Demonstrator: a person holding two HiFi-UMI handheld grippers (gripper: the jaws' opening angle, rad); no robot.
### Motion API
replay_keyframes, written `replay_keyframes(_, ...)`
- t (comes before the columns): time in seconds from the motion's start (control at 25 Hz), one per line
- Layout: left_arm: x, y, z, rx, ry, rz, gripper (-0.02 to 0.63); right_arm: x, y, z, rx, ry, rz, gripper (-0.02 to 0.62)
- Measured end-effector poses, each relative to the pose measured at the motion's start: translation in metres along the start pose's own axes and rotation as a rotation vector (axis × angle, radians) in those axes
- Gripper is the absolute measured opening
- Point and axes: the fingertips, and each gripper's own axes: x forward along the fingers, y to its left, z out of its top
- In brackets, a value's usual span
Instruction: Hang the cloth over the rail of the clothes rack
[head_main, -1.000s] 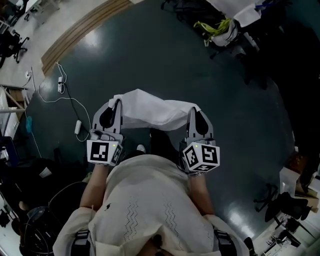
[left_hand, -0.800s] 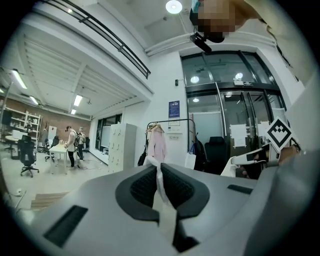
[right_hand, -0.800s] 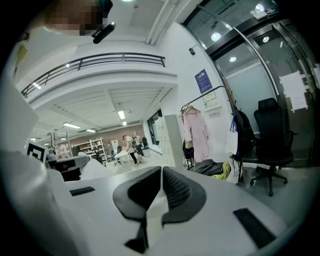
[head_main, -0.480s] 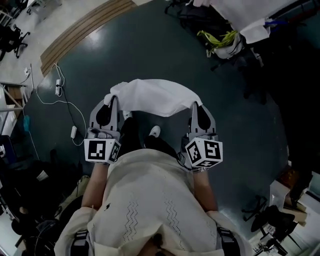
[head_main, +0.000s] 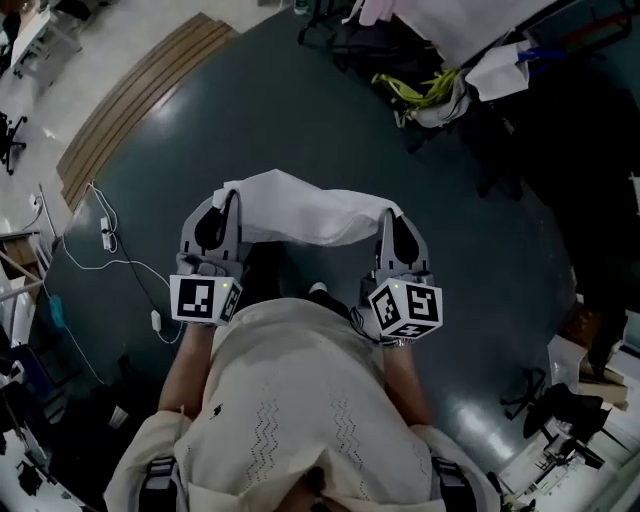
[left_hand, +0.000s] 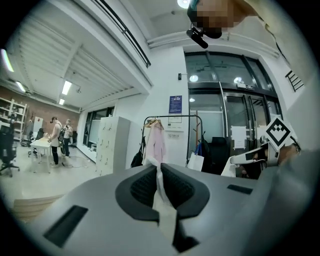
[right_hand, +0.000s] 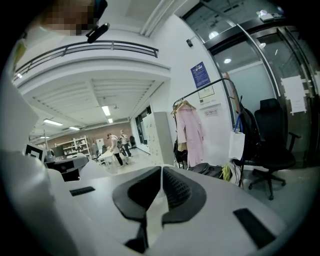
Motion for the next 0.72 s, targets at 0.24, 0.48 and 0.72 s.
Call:
replay_keyframes(0.24,0.093,0.072,0.044,0.023,-0.046,-0.142,0.021,0.071,0.027,0.034,0.067,-0.044,-0.114,0.023)
replay_keyframes(0.48,0.177,0.092,0.05,0.003,-0.036,-0.214,0.021,0.126,0.001,0.049,0.089,-0.027,-0.202,0.023)
replay_keyframes(0.72,0.257,0.082,0.031,-0.016,0.031,-0.256,0.021,0.177,-0.051,0.066,0.116,-0.051,-0.26,0.023)
